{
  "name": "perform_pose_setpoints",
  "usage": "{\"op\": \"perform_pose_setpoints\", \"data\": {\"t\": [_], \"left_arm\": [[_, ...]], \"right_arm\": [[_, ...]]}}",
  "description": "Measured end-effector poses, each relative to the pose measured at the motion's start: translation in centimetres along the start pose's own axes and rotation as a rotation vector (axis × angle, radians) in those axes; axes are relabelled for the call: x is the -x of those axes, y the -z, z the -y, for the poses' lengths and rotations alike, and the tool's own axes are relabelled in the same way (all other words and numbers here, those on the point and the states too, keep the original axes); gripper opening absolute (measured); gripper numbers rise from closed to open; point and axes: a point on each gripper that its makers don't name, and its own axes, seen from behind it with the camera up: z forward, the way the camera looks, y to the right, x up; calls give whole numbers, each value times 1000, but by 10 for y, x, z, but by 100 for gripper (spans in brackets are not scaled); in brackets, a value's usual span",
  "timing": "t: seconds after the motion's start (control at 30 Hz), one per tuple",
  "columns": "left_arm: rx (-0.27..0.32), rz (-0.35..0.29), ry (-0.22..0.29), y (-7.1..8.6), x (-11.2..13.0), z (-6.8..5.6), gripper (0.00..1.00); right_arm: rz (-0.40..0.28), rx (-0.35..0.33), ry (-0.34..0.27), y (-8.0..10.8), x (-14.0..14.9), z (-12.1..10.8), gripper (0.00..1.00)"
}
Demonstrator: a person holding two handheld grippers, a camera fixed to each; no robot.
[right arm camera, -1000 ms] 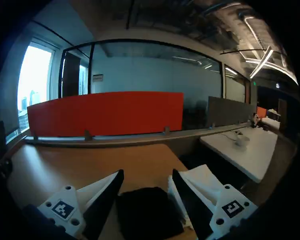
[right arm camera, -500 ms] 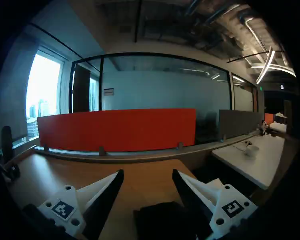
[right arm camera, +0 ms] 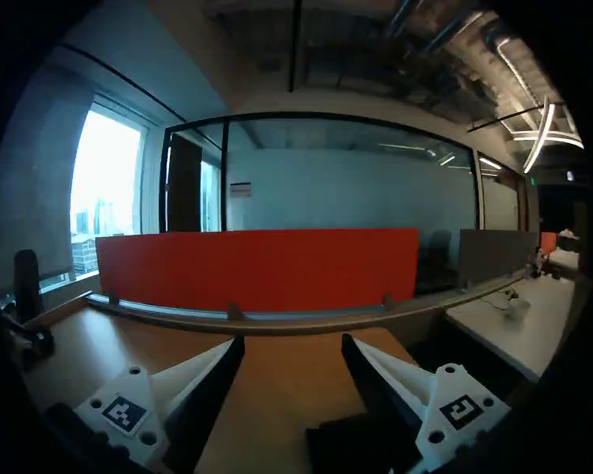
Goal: Fold towel
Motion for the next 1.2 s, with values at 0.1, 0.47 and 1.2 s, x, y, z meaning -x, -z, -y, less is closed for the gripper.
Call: {"op": "perform_pose_setpoints", "data": {"t": [0.1,0.47,1.2], "left_arm": [[-7,-36,3,-3,-17,5,99],[-26,-164,10,-10,-77,17,99],[-71,-291,24,-6,-130,29,99]], "right_arm": [[-8,-22,-2,-1,-6,19,95],[-15,-52,17,-7,-15,72,95],[-21,-41,9,-5,-21,117,95]]}}
